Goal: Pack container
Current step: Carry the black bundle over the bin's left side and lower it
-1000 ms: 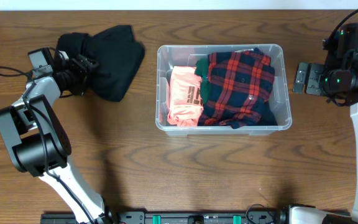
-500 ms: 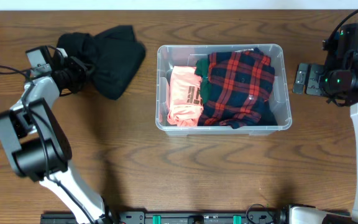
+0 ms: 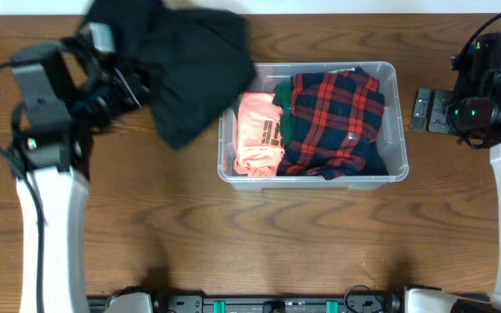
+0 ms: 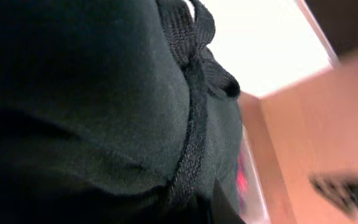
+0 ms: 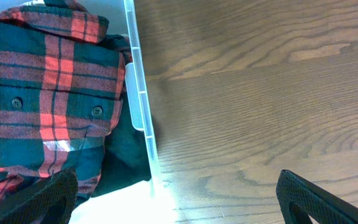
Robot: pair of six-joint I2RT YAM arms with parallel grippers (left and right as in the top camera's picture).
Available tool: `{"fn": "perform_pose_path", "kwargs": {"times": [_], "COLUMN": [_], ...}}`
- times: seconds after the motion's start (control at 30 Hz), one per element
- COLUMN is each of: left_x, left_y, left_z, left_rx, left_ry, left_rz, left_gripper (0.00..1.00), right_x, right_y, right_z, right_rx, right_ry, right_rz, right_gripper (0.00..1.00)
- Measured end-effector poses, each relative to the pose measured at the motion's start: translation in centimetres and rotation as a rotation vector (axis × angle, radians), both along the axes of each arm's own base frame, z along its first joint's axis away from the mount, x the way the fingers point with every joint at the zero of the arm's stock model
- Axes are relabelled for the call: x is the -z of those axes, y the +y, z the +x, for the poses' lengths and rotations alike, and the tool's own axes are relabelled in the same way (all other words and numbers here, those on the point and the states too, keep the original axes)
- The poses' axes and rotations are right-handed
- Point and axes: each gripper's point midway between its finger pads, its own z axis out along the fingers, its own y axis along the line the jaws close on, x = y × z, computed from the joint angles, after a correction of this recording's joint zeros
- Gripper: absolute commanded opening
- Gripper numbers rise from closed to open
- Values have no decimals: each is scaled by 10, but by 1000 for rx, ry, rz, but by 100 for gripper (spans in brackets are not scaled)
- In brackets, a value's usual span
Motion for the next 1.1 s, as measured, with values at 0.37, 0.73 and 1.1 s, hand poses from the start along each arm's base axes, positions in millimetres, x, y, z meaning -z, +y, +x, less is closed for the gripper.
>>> {"fn": "perform_pose_path", "kwargs": {"times": [0.37, 0.73, 1.1], "left_x": [53, 26, 93], "left_y": [-92, -114, -139], "left_z": [-118, -89, -52], "left_rx": [604, 724, 812], "left_ry": [42, -317, -131], "left_rz": [269, 302, 188], "left_gripper": [6, 6, 6], "right_x": [0, 0, 0], "right_y": [0, 0, 0], "right_z": [0, 0, -1], "right_rx": [0, 0, 0], "right_ry": [0, 2, 3], "right_rz": [0, 0, 0], "right_gripper": [99, 99, 99]}}
